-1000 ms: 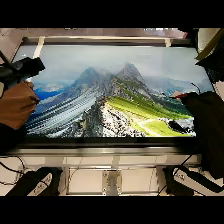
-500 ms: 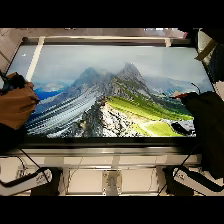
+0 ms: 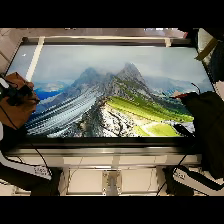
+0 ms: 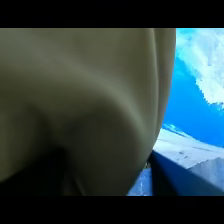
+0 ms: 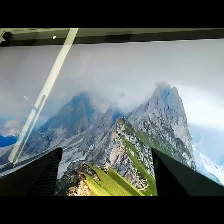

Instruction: Fold the clothes and pants, and hang the long-sleeved shirts on hangers.

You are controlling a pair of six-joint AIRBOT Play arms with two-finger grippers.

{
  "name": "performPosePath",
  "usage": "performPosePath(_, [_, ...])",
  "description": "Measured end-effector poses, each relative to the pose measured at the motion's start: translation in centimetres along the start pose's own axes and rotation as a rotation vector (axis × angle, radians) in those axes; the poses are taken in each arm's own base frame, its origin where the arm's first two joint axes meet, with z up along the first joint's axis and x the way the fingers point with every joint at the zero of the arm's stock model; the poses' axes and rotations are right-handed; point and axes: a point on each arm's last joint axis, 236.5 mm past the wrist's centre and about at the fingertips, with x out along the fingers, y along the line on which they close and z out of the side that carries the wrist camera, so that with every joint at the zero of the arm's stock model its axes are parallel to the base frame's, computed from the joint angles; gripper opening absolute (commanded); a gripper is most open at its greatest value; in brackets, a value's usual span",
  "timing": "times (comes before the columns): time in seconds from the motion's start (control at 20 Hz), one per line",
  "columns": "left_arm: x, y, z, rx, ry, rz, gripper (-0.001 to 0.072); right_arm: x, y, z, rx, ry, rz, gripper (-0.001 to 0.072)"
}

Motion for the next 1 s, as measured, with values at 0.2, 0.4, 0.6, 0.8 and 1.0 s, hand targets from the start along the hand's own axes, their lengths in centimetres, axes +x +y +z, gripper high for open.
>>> performPosePath(0.2, [0.0,-0.2,0.1,0.016,0.002,-0.014,0.0026,0.0,-0.2,0.5,0.0,-0.021,-0.006,0.0476])
performPosePath(0.4, [-5.8,-3.0,1.0,0.106,-0.056,-0.088,0.0025,-1.0,-0.7,1.1,-0.03,-0.039,-0.059,0.0415])
performPosePath(0.6, [-17.2,-11.2,-1.3,0.327,-0.165,-0.287,0.0026,-1.8,-2.7,-1.8,-0.053,0.084,-0.159,0.0407])
performPosePath(0.8, [-26.7,-20.6,-11.0,0.63,-0.171,-0.507,0.0025,-2.9,-6.3,-5.4,-0.052,0.242,-0.305,0.0408])
performPosePath(1.0, [-29.9,-28.1,-26.2,0.952,-0.037,-0.706,0.0027,-3.3,-8.7,-7.1,-0.058,0.324,-0.386,0.0408])
